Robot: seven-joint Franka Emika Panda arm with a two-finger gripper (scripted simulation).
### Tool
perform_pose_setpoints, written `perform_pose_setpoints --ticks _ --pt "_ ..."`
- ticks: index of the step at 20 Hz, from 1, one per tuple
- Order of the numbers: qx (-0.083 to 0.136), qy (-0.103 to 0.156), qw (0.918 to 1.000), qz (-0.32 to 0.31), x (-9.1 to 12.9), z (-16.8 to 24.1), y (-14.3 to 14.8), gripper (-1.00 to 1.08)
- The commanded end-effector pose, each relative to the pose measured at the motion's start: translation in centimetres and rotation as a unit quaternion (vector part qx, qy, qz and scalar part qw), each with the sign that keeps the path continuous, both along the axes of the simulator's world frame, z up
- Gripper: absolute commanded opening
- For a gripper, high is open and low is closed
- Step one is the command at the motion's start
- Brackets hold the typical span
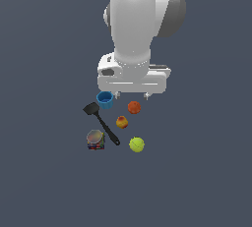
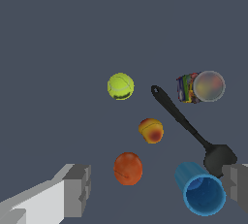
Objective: Pick up a designated object from a clutter of objects.
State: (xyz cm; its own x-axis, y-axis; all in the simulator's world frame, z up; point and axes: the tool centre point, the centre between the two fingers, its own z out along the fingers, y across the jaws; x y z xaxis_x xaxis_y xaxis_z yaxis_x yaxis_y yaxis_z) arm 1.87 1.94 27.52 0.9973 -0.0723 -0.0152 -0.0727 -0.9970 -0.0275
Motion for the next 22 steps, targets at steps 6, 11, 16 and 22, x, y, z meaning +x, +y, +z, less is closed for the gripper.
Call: perform_pose_setpoints --ticks 6,11,16,22 --pt "0.002 0.001 0.9977 -0.068 3.3 -5.5 1.1 1.00" --pt "-0.001 0.001 0.9928 -0.120 5.4 -10.1 1.9 1.00" --pt "-0.007 0.000 0.9869 -0.161 6.7 -14.0 2.4 1.00" --pt "-0.013 -0.002 0.9814 -0.192 7.5 -17.1 2.8 1.00"
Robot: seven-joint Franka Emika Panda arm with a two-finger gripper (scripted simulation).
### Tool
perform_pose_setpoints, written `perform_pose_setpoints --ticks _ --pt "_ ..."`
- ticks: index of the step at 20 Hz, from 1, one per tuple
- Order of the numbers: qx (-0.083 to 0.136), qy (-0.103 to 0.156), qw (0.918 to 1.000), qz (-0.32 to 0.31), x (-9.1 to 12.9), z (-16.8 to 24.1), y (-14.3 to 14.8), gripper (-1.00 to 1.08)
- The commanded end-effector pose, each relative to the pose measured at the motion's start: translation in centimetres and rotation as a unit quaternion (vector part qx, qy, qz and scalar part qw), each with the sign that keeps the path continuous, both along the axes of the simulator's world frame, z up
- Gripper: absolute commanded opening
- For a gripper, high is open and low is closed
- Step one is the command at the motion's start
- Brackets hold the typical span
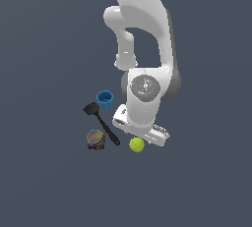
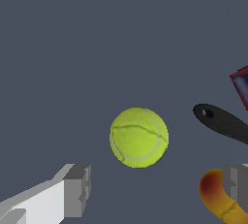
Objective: Pick up a designated object from a clutter of objects.
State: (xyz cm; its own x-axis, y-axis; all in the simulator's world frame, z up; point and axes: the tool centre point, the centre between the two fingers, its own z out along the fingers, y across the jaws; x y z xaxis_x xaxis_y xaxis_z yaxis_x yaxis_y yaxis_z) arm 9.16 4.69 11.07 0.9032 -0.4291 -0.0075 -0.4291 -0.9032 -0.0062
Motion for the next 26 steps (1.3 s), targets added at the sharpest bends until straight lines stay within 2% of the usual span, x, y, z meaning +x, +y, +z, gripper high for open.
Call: perform_pose_setpoints --ticks 1,11,20,25,26 --pt "-0.002 -0.001 0.9999 -0.011 0.3 -1.0 0.1 1.00" --pt "-0.004 -0.001 0.9998 -0.018 0.4 -2.2 0.2 1.00" --pt "-0.004 -0.002 0.9998 -0.020 0.4 -6.3 0.2 1.00" --pt "-0.004 -0.002 0.9998 -0.020 0.5 -7.0 0.2 1.00" --pt "-0.004 -0.002 0.9998 -0.020 0.5 -7.0 0.2 -1.00"
